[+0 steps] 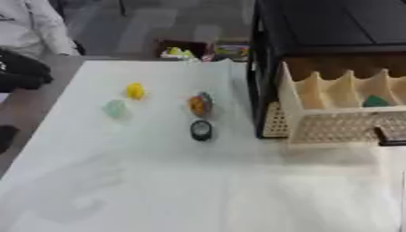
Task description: Pick up objects from table and place into drawer.
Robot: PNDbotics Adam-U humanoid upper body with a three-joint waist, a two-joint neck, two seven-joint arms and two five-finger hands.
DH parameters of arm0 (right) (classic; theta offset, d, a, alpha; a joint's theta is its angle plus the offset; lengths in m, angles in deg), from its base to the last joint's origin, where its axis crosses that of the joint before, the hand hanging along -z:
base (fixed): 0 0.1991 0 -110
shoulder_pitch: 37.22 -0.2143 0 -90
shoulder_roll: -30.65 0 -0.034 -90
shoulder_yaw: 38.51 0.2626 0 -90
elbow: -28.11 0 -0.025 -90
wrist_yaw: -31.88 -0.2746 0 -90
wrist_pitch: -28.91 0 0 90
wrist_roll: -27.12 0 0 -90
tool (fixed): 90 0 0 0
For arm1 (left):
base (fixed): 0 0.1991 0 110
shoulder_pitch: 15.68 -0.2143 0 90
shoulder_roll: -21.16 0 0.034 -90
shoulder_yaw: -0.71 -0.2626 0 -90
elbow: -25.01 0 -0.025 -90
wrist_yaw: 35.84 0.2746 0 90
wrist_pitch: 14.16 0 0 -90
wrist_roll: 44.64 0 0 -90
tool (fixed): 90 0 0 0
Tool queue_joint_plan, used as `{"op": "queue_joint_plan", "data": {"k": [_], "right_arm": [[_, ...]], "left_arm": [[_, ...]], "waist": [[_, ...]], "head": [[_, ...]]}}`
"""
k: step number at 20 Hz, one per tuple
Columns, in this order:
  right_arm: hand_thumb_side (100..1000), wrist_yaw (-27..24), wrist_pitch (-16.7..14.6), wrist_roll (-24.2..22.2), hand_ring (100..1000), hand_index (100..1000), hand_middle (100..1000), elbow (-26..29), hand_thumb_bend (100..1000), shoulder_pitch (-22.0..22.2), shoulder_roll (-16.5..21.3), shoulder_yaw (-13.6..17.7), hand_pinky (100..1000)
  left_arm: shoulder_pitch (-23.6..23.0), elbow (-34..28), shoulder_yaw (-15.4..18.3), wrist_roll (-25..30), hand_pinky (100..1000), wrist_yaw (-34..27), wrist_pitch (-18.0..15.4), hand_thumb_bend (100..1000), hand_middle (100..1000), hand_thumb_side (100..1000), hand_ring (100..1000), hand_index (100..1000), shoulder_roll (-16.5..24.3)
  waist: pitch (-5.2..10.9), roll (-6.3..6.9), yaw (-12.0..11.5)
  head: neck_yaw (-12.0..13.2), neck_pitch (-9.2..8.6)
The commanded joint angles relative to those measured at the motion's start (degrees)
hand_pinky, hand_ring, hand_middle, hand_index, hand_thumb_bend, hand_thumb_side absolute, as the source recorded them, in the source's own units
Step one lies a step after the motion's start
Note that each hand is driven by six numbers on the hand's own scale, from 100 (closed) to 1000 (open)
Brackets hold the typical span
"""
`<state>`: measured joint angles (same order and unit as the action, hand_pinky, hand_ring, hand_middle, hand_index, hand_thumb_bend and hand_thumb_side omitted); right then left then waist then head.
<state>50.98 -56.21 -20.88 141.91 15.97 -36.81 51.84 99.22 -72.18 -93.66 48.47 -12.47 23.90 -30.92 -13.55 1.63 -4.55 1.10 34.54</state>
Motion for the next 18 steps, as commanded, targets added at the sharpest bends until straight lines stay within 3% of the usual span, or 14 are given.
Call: {"op": "queue_joint_plan", "data": {"k": [1, 5, 8, 18], "right_arm": [[915, 0.0, -0.1, -0.1, 537, 761, 582, 0.8, 258, -0.9, 1.2, 0.5, 291], [898, -0.1, -0.2, -0.1, 534, 759, 578, 0.8, 266, -0.9, 1.1, 0.6, 285], [882, -0.2, -0.1, -0.1, 532, 757, 576, 0.8, 271, -0.8, 1.1, 0.7, 281], [831, -0.5, 0.2, -0.3, 522, 750, 568, 0.8, 281, -0.2, 0.7, 1.2, 269]], "left_arm": [[2.3, 4.4, -0.7, 1.6, 686, 1.3, 0.0, 100, 740, 724, 793, 919, 1.7], [4.5, 9.8, -1.5, 3.5, 680, 1.8, 0.0, 100, 729, 821, 790, 917, 0.6], [5.8, 13.1, -1.7, 4.5, 691, 1.7, 0.0, 100, 750, 843, 807, 955, -0.3], [11.3, 20.6, -3.0, 9.4, 879, 2.2, 0.0, 100, 869, 936, 941, 999, -3.9]], "waist": [[0.60, 0.03, 0.2], [0.14, 0.06, 0.6], [-0.19, 0.09, 0.8], [-0.67, 0.16, 1.4]], "head": [[0.6, -0.95], [1.2, -1.46], [1.4, -1.83], [2.3, -2.82]]}}
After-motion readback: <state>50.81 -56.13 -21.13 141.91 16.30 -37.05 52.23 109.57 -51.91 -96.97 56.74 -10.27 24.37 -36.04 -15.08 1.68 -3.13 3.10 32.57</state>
